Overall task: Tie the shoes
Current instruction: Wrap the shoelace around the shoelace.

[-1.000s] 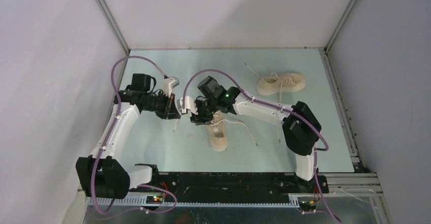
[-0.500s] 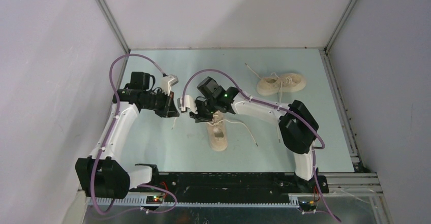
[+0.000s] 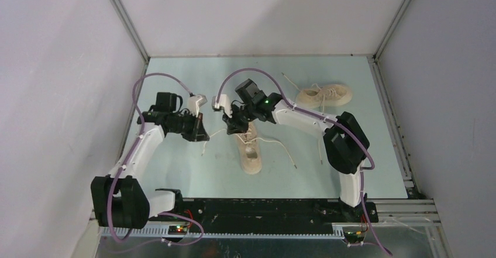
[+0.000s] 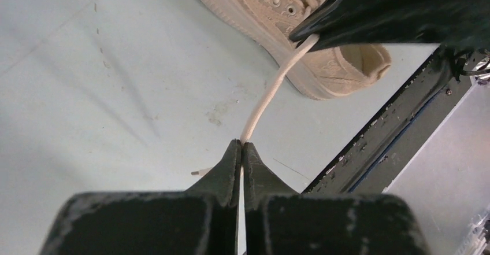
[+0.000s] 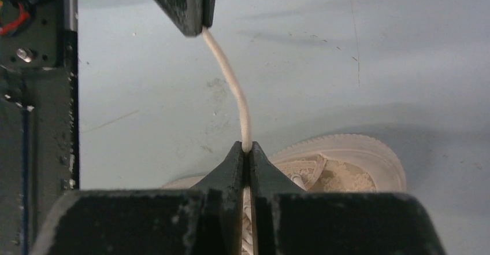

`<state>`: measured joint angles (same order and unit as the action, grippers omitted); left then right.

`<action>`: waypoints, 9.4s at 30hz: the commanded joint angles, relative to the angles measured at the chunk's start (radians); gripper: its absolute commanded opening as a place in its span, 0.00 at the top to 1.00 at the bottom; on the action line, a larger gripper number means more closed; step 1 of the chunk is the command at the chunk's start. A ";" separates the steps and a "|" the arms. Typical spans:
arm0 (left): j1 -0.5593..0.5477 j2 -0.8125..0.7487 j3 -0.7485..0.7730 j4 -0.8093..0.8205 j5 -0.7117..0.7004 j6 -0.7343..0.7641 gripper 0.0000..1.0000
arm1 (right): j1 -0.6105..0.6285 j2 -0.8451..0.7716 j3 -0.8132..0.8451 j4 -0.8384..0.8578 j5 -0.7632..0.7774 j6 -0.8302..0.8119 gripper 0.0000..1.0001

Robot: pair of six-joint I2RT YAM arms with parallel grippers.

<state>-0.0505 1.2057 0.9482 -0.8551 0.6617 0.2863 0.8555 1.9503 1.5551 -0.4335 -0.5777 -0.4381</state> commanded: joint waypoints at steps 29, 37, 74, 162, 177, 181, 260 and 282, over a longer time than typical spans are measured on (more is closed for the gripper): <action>-0.275 0.177 -0.294 1.108 0.118 -0.608 0.91 | -0.135 -0.126 -0.124 0.149 0.076 0.623 1.00; -0.284 0.174 -0.288 1.016 0.114 -0.551 1.00 | -0.173 -0.140 -0.134 0.147 0.034 0.626 0.86; -0.292 0.134 -0.270 0.862 0.044 -0.418 1.00 | -0.220 -0.103 -0.142 0.034 -0.058 0.578 0.86; -0.537 0.271 0.002 0.626 -0.174 -0.134 0.59 | -0.329 -0.112 -0.153 0.139 -0.136 0.803 1.00; -0.546 0.274 -0.018 0.593 -0.234 -0.130 0.64 | -0.334 -0.116 -0.153 0.136 -0.131 0.803 1.00; -0.546 0.270 -0.021 0.585 -0.225 -0.125 0.67 | -0.333 -0.115 -0.153 0.136 -0.131 0.803 1.00; -0.400 0.186 -0.161 0.674 -0.028 -0.122 1.00 | -0.134 -0.237 -0.587 -0.169 0.512 0.064 0.57; -0.371 0.204 -0.217 0.774 0.230 -0.096 1.00 | -0.258 -0.076 0.097 -0.307 0.179 0.125 1.00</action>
<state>-0.4290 1.4273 0.7345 -0.1169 0.7959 0.1627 0.5648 1.7866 1.5486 -0.7078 -0.3241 -0.3859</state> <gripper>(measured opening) 0.015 0.007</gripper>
